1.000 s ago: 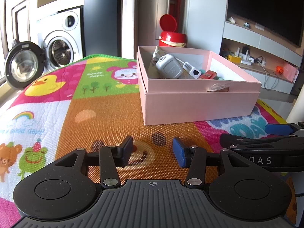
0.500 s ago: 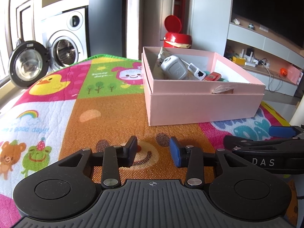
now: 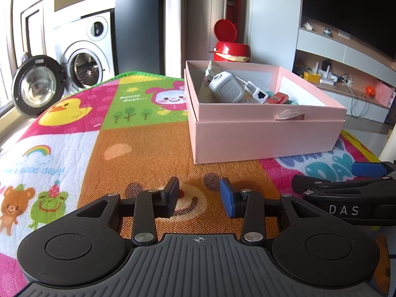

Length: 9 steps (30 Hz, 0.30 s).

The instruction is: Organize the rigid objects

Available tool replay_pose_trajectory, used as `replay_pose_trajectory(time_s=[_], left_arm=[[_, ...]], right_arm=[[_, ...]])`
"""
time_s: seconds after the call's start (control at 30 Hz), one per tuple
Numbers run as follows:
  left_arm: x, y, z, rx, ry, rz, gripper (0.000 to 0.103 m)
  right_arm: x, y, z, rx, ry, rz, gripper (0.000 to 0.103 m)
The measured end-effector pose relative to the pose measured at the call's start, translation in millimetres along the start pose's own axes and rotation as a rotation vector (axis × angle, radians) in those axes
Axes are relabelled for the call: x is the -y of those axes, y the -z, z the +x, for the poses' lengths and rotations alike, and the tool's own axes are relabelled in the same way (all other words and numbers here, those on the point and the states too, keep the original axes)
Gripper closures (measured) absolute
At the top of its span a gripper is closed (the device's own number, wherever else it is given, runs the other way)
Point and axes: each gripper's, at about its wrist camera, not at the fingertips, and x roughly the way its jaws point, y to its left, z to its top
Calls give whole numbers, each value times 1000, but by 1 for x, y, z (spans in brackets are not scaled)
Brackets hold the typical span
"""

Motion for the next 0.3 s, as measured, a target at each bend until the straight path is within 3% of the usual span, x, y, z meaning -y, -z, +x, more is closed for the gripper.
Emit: replay_pose_trajectory(time_s=[0.3], left_arm=[[1,0,-1,0,23,10,62]], right_arm=[[0,0,0,0,0,0,0]])
